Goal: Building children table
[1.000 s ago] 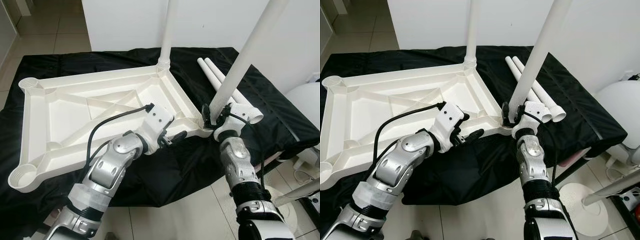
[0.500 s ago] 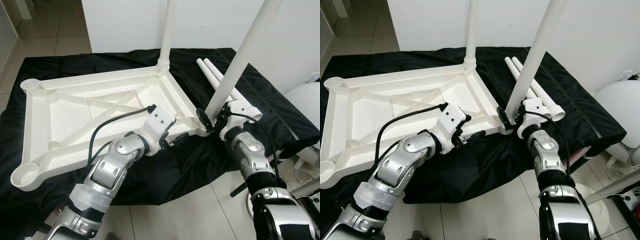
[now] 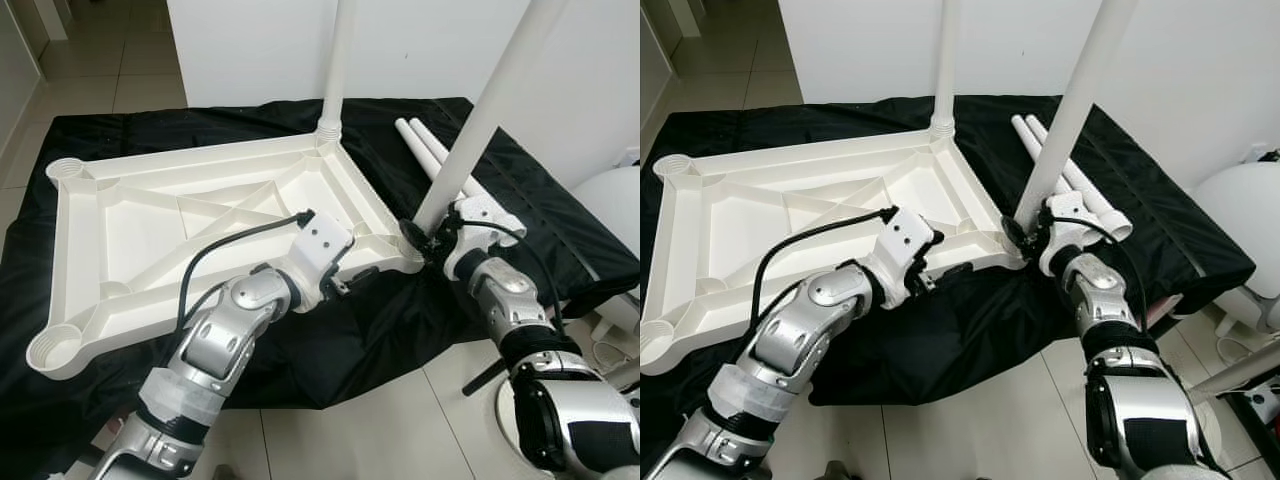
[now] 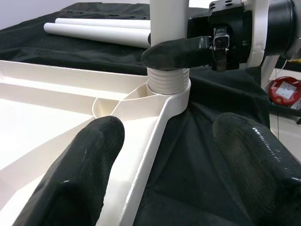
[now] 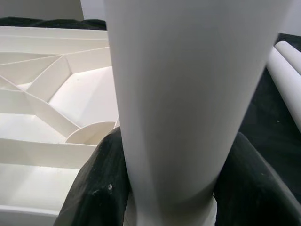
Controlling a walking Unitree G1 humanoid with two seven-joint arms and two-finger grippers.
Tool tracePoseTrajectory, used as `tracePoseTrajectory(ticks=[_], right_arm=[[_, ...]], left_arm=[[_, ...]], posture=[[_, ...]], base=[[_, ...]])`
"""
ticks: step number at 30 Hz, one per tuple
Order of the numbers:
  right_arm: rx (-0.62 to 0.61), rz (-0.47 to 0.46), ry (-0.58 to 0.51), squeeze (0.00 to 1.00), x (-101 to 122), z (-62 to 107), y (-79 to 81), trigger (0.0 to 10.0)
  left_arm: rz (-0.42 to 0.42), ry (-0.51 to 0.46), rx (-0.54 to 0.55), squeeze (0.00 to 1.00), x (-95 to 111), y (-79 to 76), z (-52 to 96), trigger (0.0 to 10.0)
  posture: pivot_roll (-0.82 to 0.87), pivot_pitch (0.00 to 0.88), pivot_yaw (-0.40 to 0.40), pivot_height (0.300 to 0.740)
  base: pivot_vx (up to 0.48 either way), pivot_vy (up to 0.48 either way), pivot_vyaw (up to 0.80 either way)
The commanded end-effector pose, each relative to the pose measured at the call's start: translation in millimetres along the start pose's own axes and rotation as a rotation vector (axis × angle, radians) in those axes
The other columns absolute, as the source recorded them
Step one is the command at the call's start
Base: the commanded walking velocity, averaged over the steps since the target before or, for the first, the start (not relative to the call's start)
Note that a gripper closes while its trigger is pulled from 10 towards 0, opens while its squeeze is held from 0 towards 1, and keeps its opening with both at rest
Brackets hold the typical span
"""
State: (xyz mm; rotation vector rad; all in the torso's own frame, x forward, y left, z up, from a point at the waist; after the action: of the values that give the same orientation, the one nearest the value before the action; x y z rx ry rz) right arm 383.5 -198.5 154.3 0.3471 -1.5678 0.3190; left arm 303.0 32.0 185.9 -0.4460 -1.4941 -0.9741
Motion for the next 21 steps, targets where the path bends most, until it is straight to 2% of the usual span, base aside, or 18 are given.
tracePoseTrajectory(ticks=[1,4,5,6,16,17,19,21], right_arm=[[-0.024,-0.016,0.017,0.0,-2.8,4.1,-7.6,0.0],[-0.039,-0.036,0.021,0.0,-5.5,6.3,-10.2,0.0],[-0.049,-0.041,0.026,0.0,-7.0,6.5,-10.9,7.7],[-0.06,-0.046,0.029,0.0,-8.0,6.3,-11.1,10.0],[-0.11,-0.078,0.038,0.0,-11.6,4.2,-11.0,10.0],[-0.171,-0.082,0.057,0.0,-15.4,2.6,-10.6,10.0],[-0.171,-0.082,0.057,0.0,-15.4,2.6,-10.6,10.0],[-0.229,-0.083,0.058,0.0,-16.8,1.4,-10.6,10.0]], left_arm=[[0.0,-0.004,-0.026,0.0,2.8,-2.4,0.7,10.0],[0.001,-0.001,-0.022,0.0,2.8,-1.6,1.4,10.0],[0.001,0.0,-0.021,0.0,2.7,-1.2,1.6,10.0],[0.002,0.001,-0.02,0.0,2.5,-0.7,1.9,10.0],[0.004,0.003,-0.014,0.0,2.7,1.1,1.8,10.0],[0.005,0.002,-0.01,0.0,3.0,2.0,1.6,10.0],[0.005,0.002,-0.01,0.0,3.0,2.0,1.6,10.0],[0.008,0.003,-0.007,0.0,2.9,1.9,1.7,10.0]], posture=[[0.04,0.048,-0.013,0.74],[0.04,0.052,-0.01,0.74],[0.04,0.057,-0.008,0.74],[0.04,0.057,-0.008,0.74],[0.04,0.07,-0.008,0.74],[0.03,0.075,-0.011,0.74],[0.03,0.075,-0.011,0.74],[0.03,0.077,-0.014,0.74]], base=[[0.0,0.0,0.0],[0.0,0.0,0.0],[0.0,0.0,0.0],[0.0,0.0,0.0],[0.0,0.0,0.0],[0.0,0.0,0.0],[0.0,0.0,0.0],[0.0,0.0,0.0]])
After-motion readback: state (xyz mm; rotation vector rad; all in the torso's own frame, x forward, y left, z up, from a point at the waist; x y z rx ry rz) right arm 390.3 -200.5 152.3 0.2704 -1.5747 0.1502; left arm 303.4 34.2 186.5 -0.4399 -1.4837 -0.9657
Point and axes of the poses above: a point about 5 cm out from each wrist's last joint towards the gripper, its own z axis pointing back from the gripper into the wrist, its own x axis along the axis of the wrist's last joint, y = z × x, the point moved 1 cm from there along -z, pointing out of the wrist towards the gripper, and after that the axes turned 6 degrees about -z, right-handed, at the moved point
